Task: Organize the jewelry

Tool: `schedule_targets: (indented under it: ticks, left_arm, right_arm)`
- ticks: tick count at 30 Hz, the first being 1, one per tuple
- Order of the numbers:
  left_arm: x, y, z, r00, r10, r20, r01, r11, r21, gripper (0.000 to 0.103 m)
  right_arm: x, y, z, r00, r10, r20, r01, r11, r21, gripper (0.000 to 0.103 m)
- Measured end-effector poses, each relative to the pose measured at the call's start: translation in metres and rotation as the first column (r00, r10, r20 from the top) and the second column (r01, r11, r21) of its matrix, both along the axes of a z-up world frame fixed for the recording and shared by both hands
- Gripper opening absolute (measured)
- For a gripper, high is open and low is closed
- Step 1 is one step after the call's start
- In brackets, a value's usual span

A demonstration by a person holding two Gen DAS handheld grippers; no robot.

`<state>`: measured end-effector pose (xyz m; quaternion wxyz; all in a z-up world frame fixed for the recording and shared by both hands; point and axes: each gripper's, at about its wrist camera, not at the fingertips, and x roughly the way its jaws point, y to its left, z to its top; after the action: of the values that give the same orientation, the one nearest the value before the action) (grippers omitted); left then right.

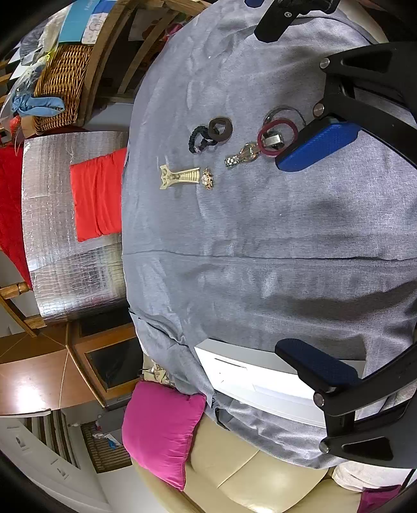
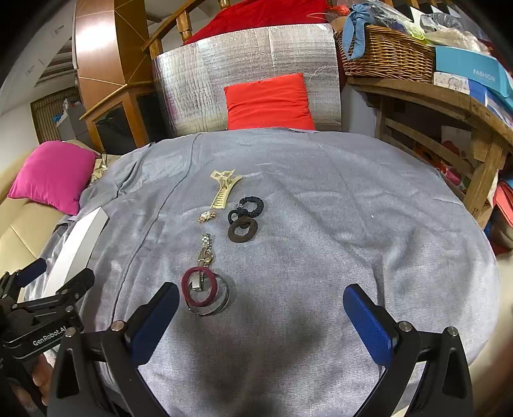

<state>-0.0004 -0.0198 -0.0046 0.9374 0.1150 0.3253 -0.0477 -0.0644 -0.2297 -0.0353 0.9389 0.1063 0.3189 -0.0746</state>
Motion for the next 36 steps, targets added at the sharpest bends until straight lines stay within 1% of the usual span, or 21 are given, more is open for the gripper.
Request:
schedule_targets:
  ticks: [36]
  left_arm:
    - [0.0017, -0.0024, -0.0030, 1.000, 0.003, -0.018, -0.002, 1.000, 0.016, 0.103]
  right_arm:
    - [-0.0004, -0.0017, 0.0005, 1.000, -0.002, 0.001, 0.002, 1.000, 0.012, 0.103]
